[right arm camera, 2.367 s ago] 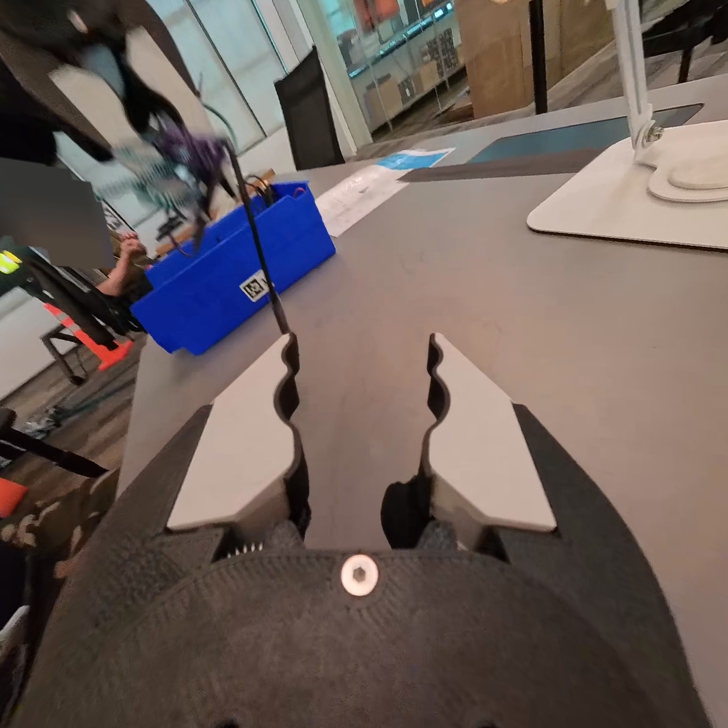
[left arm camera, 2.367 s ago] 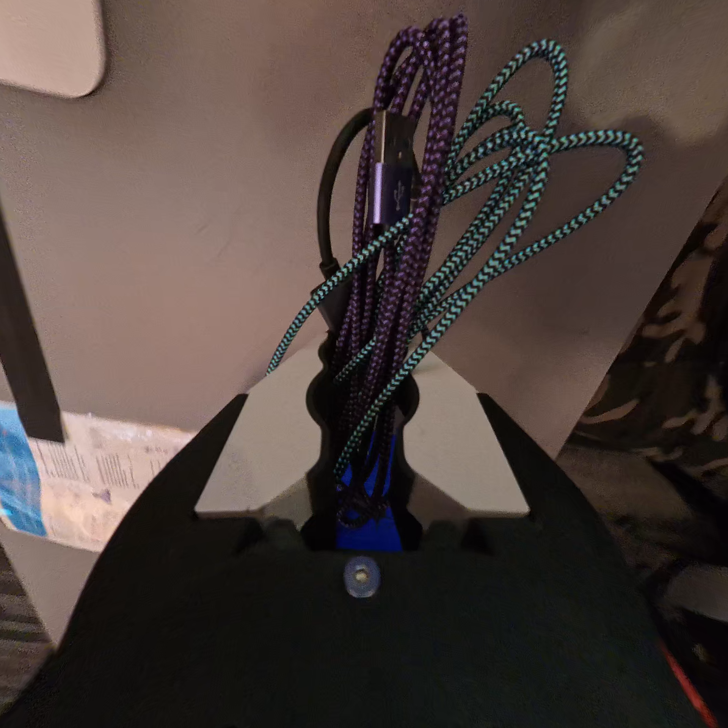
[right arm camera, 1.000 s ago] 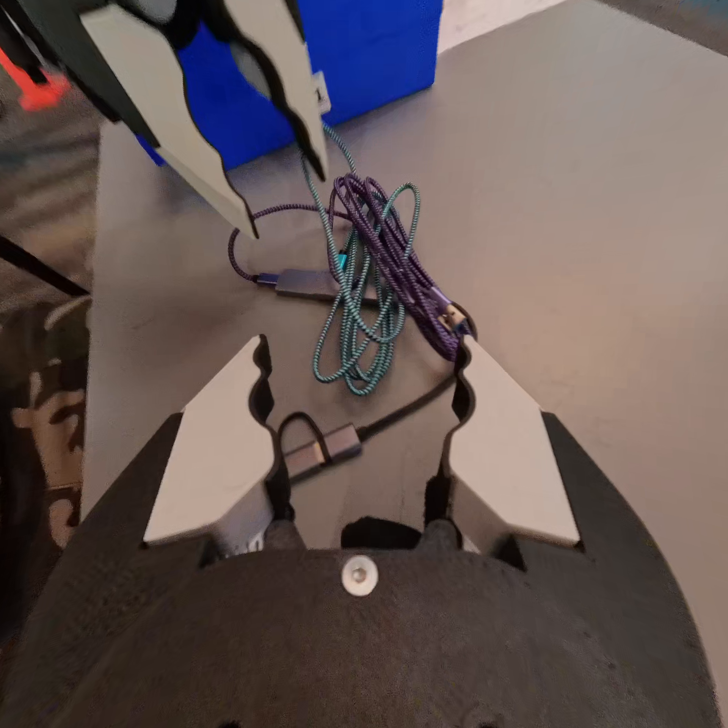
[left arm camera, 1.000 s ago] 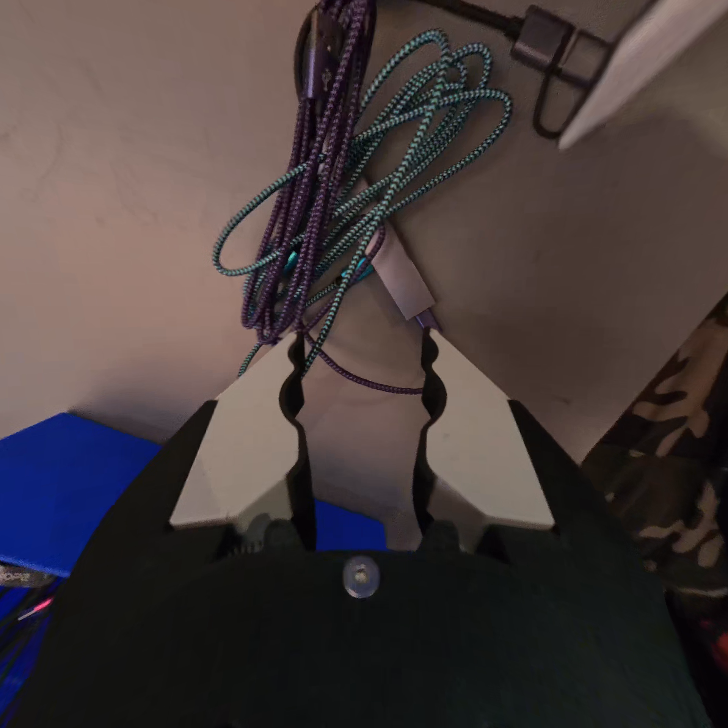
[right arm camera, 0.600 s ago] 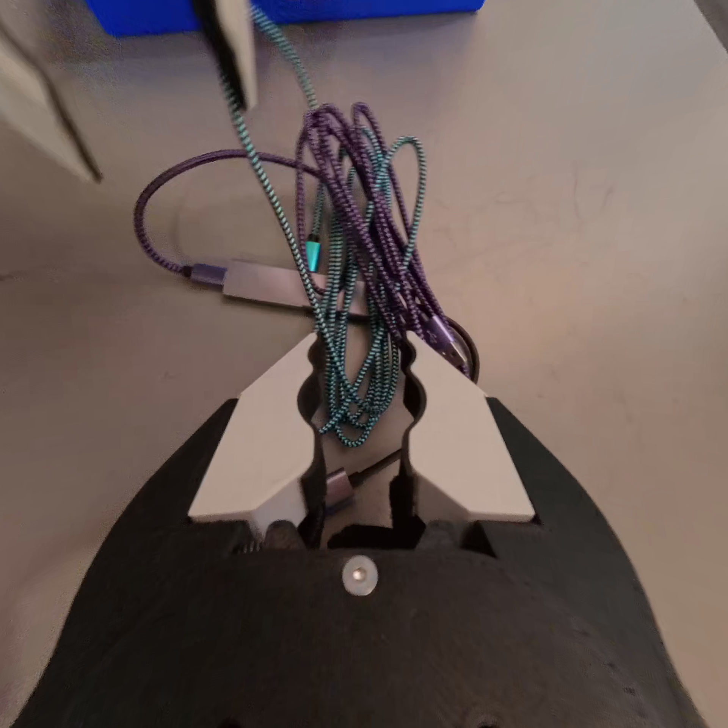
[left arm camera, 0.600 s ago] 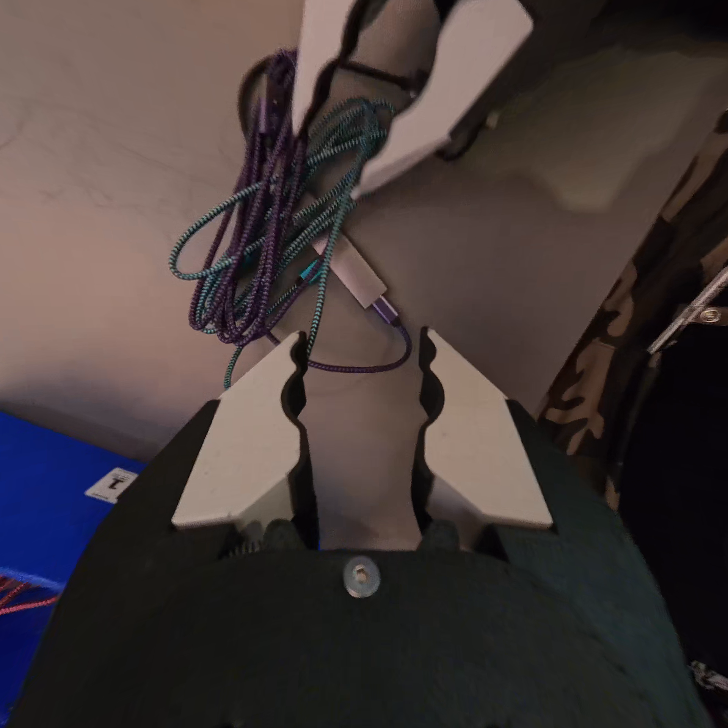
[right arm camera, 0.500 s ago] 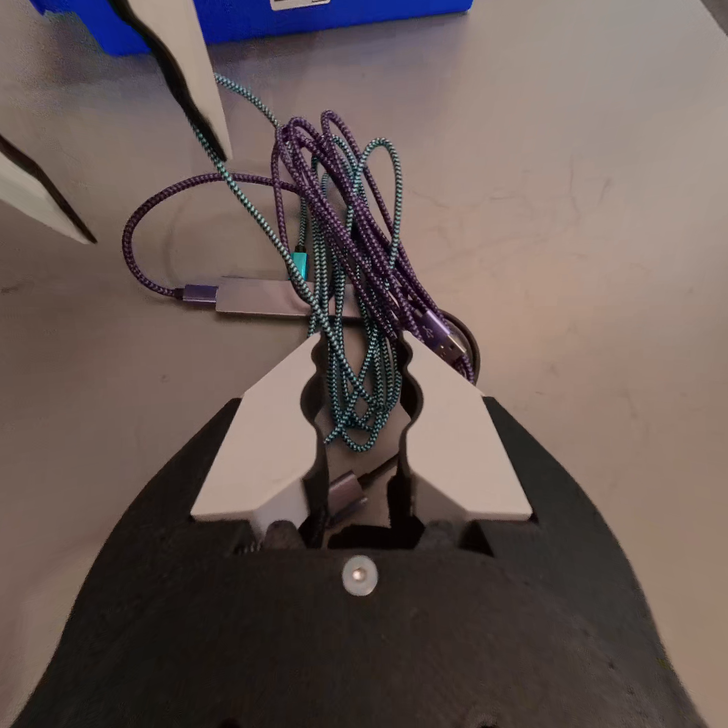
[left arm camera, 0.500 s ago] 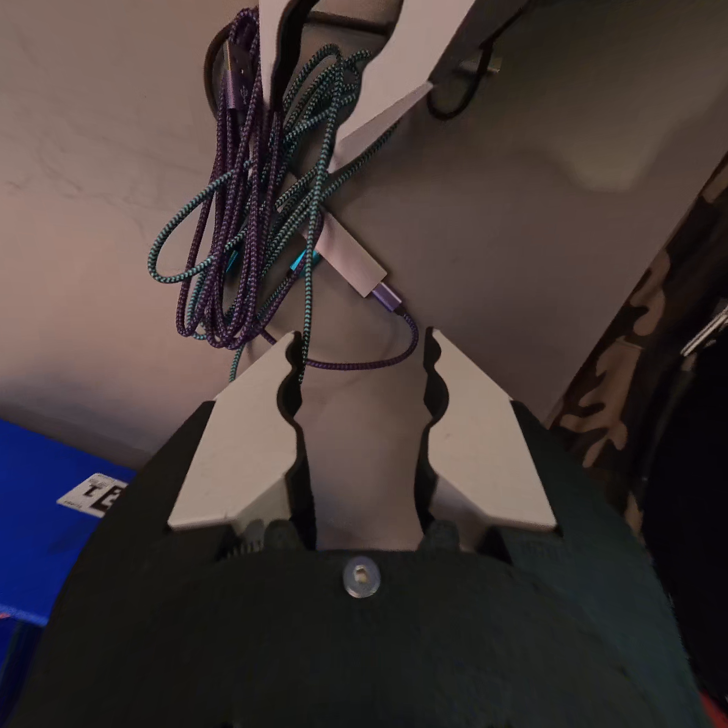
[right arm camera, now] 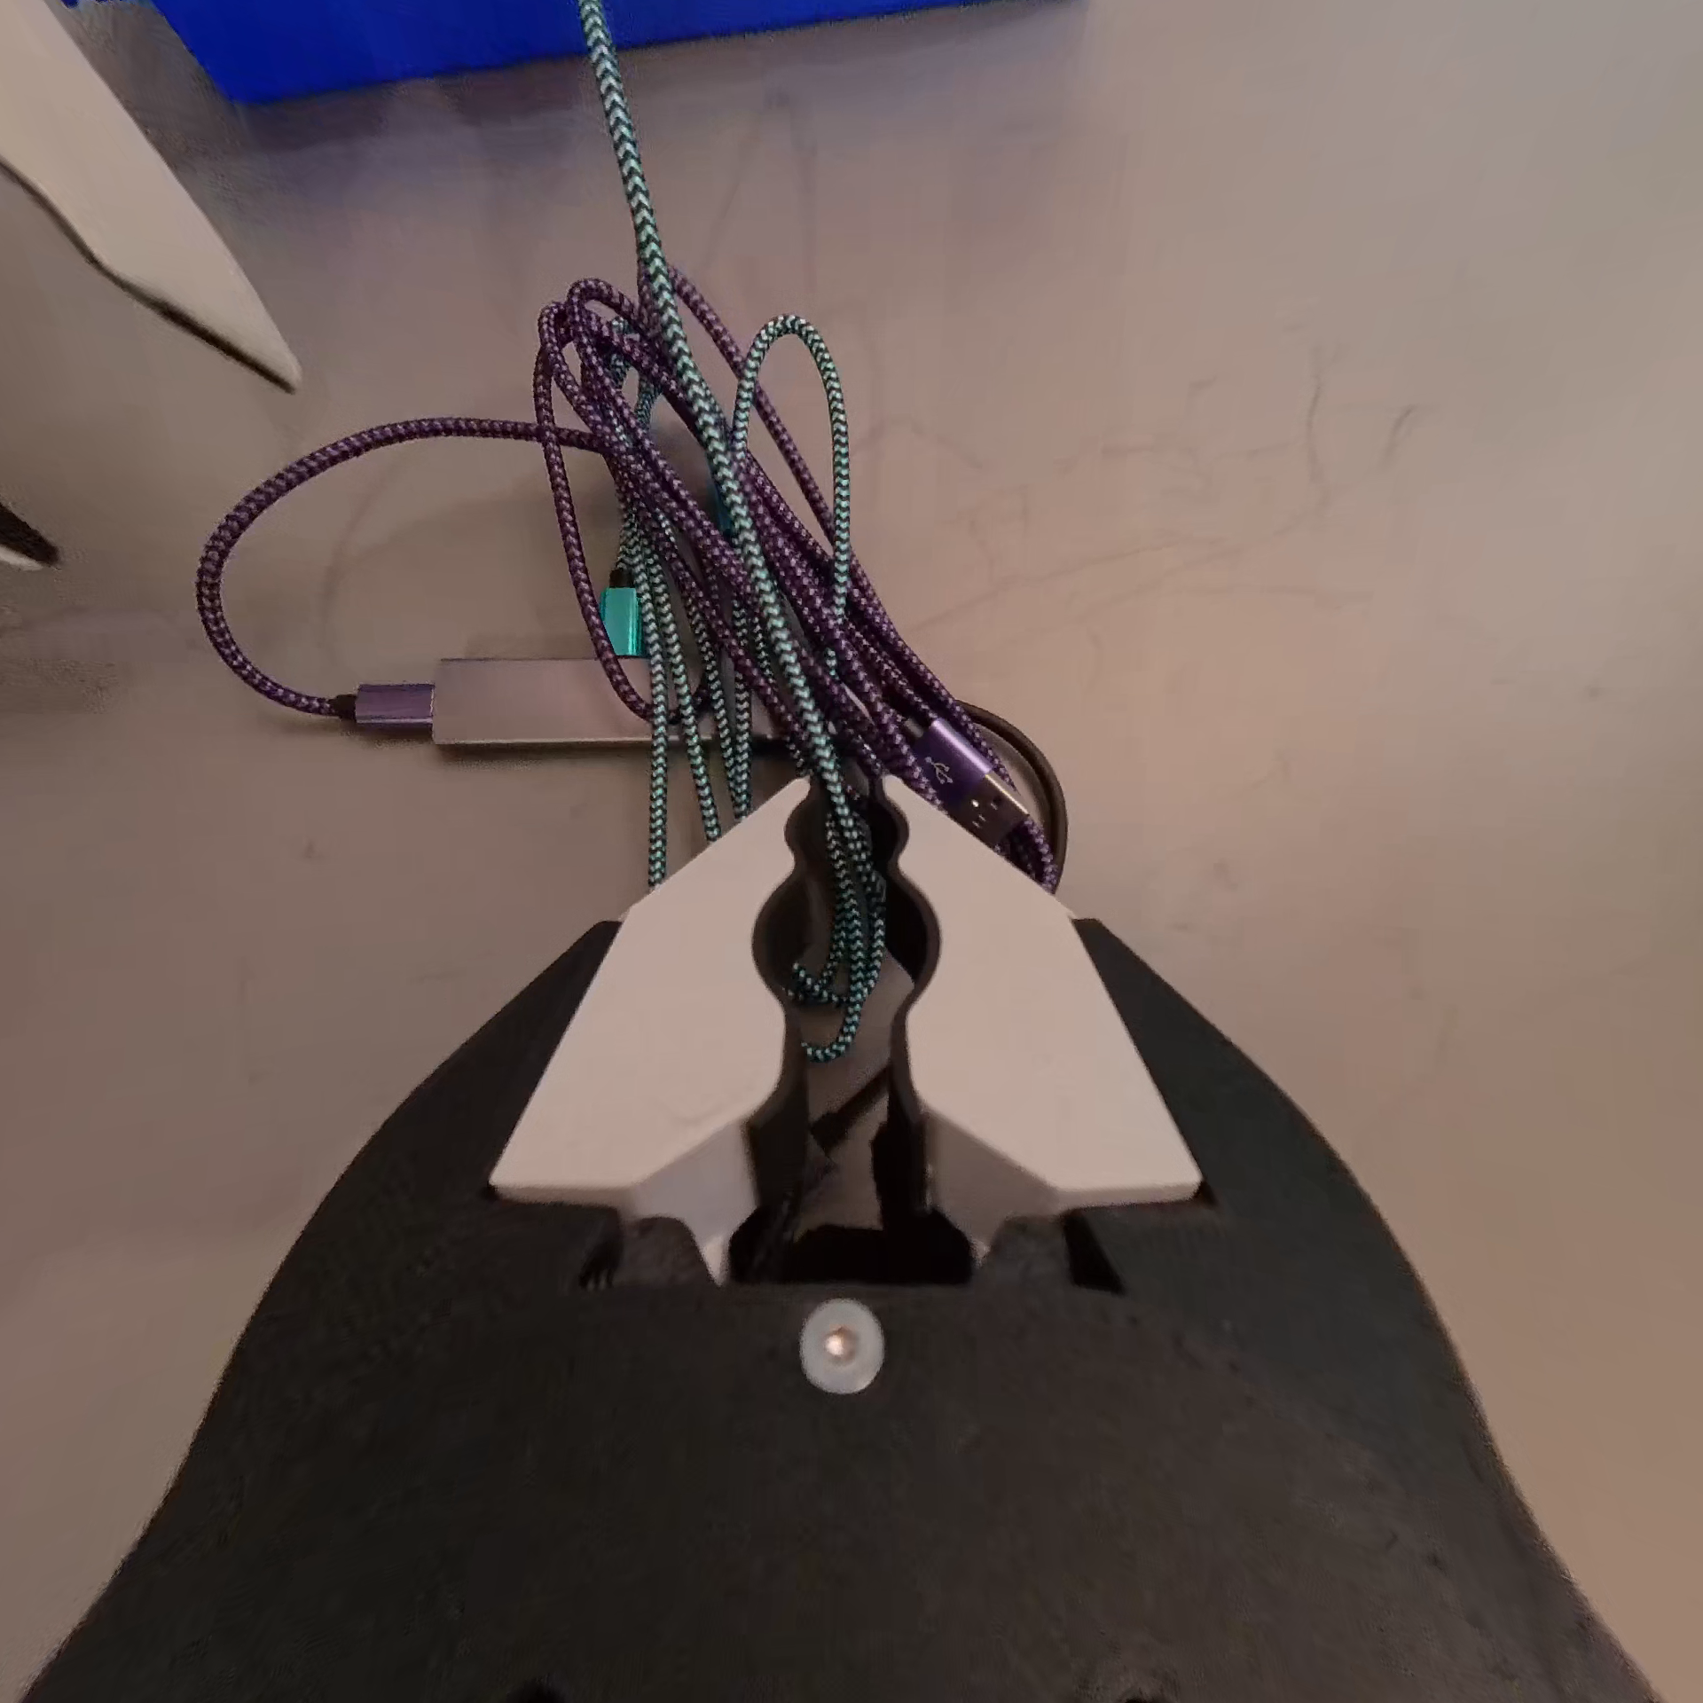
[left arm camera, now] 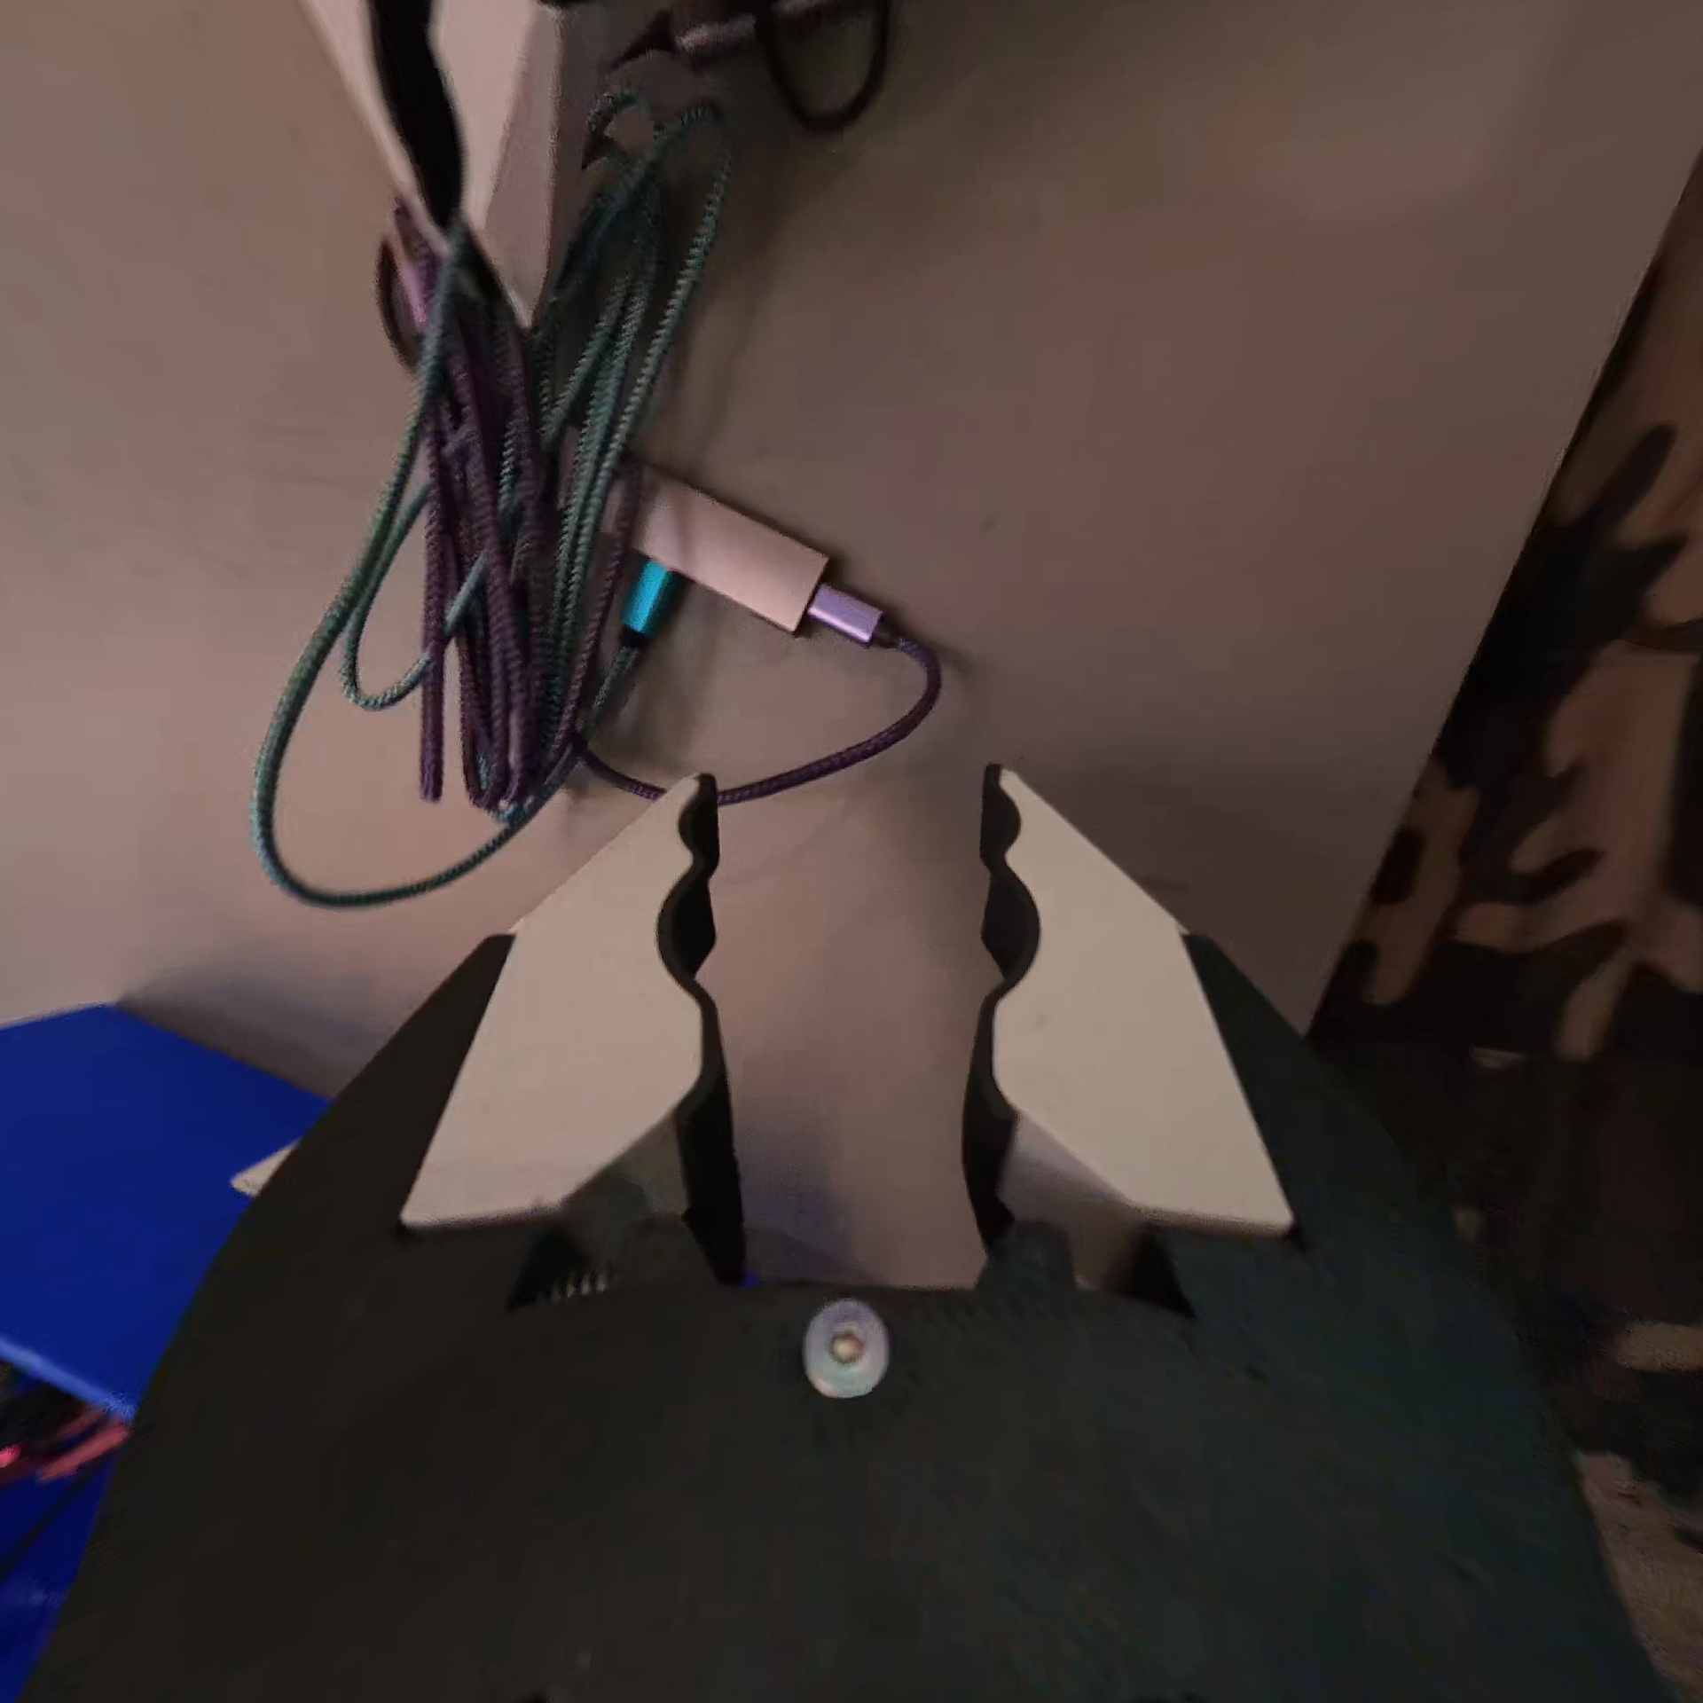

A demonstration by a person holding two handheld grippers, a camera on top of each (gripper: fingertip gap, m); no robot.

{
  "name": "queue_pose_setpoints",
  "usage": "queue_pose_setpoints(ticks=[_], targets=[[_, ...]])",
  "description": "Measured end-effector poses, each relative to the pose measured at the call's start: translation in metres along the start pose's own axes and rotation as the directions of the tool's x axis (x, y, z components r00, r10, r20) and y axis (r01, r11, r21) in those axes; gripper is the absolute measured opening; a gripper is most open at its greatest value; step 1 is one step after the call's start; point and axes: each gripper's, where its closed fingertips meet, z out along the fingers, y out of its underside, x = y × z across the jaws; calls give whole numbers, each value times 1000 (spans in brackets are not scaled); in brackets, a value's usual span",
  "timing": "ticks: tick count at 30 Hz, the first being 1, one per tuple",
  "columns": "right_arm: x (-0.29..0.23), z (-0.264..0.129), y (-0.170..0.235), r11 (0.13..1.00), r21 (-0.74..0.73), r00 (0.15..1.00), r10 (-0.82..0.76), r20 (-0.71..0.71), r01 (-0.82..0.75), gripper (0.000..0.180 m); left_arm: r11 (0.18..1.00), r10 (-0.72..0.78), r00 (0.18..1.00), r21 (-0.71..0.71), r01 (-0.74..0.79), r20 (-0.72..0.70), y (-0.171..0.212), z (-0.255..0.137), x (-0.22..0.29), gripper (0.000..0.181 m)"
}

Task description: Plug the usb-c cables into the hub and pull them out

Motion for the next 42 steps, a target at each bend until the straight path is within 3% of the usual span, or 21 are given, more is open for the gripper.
queue_pose_setpoints(ticks=[1, 5, 11, 14, 19, 24, 27, 29, 31, 35, 38, 42], targets=[[-1, 0, -1, 1000, 9, 1000, 5, 5, -5, 10, 999, 34, 999, -6, -34, 3, -2, 5, 2, 55], [-3, -5, -5, 998, 46, 999, 43, 6, -43, 32, 979, 175, 982, -123, -165, 73, 8, 31, -1, 33], [-10, -36, -20, 985, 155, 994, -64, -86, 76, 47, 981, 189, 979, -47, -186, 74, -7, 30, -3, 2], [-39, -47, -33, 922, 232, 951, -296, -92, 310, 45, 989, 144, 989, 39, -145, 29, -19, 15, -7, 0], [-60, -21, -37, 792, 176, 811, -573, -116, 585, 35, 984, 130, 991, 131, -123, -41, -31, -5, -12, 0], [-61, 3, -45, 669, 124, 680, -720, -140, 733, 23, 975, 154, 984, 172, -138, -85, -34, -19, -11, 0], [-62, 10, -48, 644, 126, 656, -745, -119, 755, 11, 976, 145, 985, 175, -128, -92, -31, -24, -15, 0], [-59, 9, -54, 661, 134, 675, -723, -147, 738, 10, 983, 58, 991, 180, -36, -121, -28, -28, -22, 1], [-53, 6, -61, 671, 116, 677, -702, -221, 733, 8, 970, -76, 985, 216, 109, -156, -34, -37, -31, 21], [-35, 2, -72, 737, -12, 671, -621, -405, 675, 7, 894, -317, 938, 286, 345, -142, -57, -47, -47, 43], [-31, 2, -77, 751, -68, 641, -604, -473, 657, 6, 823, -428, 895, 355, 443, -125, -67, -46, -54, 38], [-26, 3, -77, 762, -127, 615, -598, -514, 635, 6, 812, -503, 864, 332, 479, -18, -52, -32, -69, 31]])
